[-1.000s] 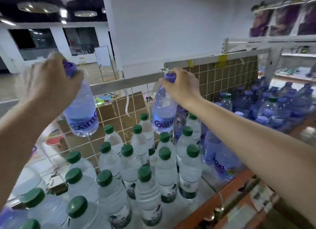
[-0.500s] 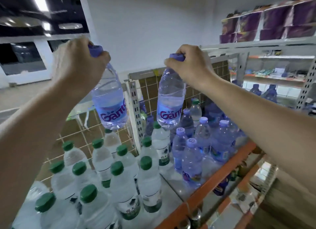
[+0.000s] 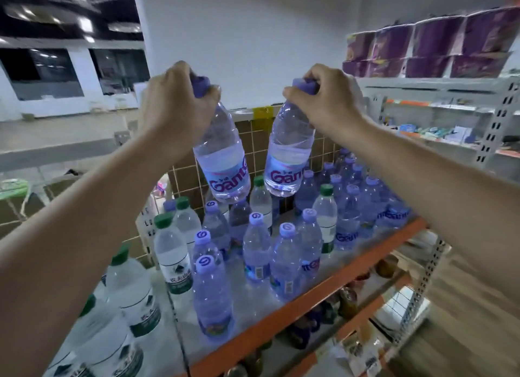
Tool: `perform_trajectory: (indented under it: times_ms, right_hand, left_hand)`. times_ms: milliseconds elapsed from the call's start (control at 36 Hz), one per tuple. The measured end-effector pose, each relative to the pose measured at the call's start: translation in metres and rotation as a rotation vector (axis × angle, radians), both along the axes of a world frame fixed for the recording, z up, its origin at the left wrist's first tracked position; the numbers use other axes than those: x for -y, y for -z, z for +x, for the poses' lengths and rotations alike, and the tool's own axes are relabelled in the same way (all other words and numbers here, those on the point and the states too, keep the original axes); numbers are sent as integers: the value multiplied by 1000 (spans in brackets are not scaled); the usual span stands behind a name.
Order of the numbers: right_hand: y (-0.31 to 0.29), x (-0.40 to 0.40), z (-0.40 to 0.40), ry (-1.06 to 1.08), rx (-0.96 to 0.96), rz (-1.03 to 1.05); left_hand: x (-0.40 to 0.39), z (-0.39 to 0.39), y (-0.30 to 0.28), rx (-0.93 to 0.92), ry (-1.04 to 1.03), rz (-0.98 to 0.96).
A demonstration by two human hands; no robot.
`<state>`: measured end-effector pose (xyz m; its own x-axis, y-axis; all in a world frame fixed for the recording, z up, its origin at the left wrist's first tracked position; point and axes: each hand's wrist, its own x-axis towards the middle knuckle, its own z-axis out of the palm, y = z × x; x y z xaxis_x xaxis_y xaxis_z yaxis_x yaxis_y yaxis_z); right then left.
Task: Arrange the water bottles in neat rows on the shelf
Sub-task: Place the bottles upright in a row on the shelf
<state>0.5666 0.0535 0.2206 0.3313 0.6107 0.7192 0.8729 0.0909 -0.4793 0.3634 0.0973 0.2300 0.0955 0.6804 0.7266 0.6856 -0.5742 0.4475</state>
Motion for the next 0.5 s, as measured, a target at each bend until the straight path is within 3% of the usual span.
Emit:
perform_trajectory:
  times_ms: [333, 500]
  right_hand:
    - [39, -55, 93, -73, -108, -28]
    - [57, -83, 130, 5, 29, -200]
  left_hand:
    - [-36, 96, 27, -235, 163, -90]
    - [-71, 132, 42, -375, 246, -183]
